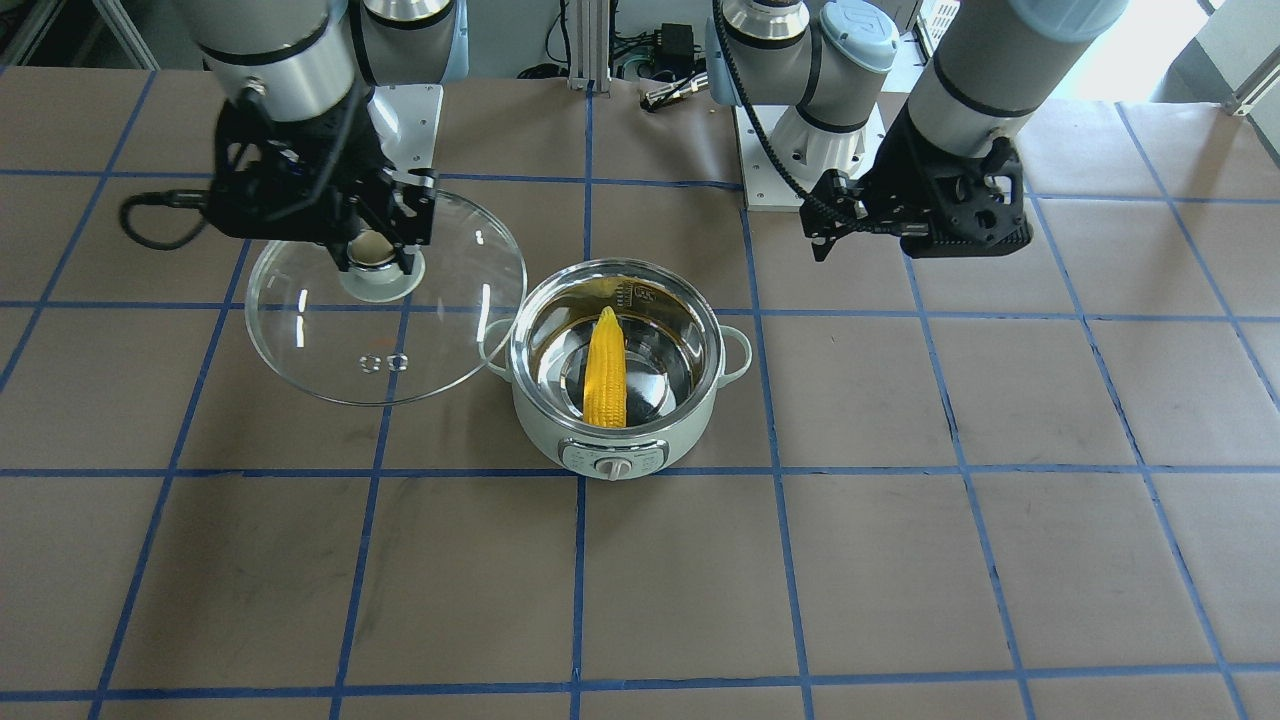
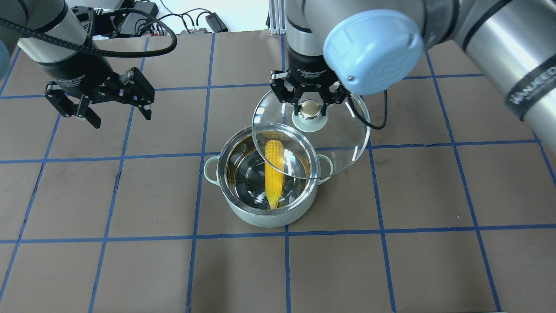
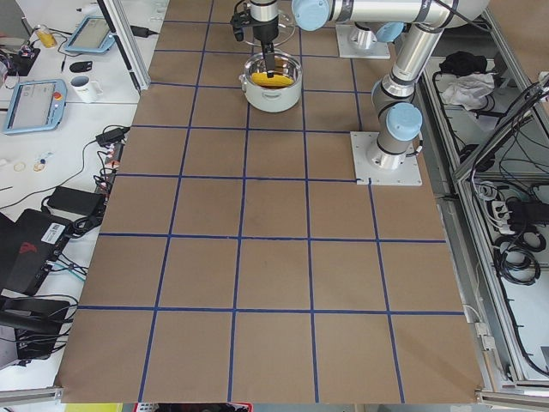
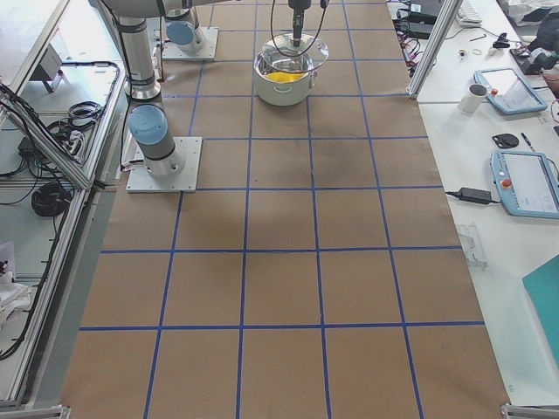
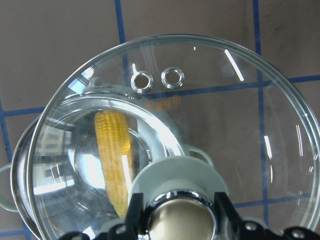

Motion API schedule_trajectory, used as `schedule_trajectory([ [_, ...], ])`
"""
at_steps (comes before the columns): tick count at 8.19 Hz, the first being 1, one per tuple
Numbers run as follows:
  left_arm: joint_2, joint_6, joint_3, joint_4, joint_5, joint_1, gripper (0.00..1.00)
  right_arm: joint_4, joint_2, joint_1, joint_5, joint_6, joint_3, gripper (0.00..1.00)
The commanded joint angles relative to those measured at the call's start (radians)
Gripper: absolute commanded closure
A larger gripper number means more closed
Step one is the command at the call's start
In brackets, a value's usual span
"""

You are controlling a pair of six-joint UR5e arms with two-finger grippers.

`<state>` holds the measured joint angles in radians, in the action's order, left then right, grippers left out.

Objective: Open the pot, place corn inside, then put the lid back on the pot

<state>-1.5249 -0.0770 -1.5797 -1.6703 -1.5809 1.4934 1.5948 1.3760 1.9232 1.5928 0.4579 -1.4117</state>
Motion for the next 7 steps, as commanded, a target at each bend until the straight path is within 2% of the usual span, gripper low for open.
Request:
schedule_trajectory([
  [1,0.000,-0.032,0.003,0.004,0.004,-0.002,0.00,0.142,-0.099,0.130,0.006,0.204,-0.012,0.66],
  [3,0.003,0.011,0.003,0.004,0.044,-0.002,0.00,0.181,-0.110,0.166,0.006,0.245,-0.068,0.65],
  [4,0.005,0.011,0.003,0.006,0.044,-0.002,0.00,0.236,-0.107,0.169,0.003,0.249,-0.107,0.65],
  [7,0.019,0.036,0.003,0.015,0.047,-0.001,0.00,0.247,-0.098,0.168,-0.002,0.255,-0.145,0.66],
])
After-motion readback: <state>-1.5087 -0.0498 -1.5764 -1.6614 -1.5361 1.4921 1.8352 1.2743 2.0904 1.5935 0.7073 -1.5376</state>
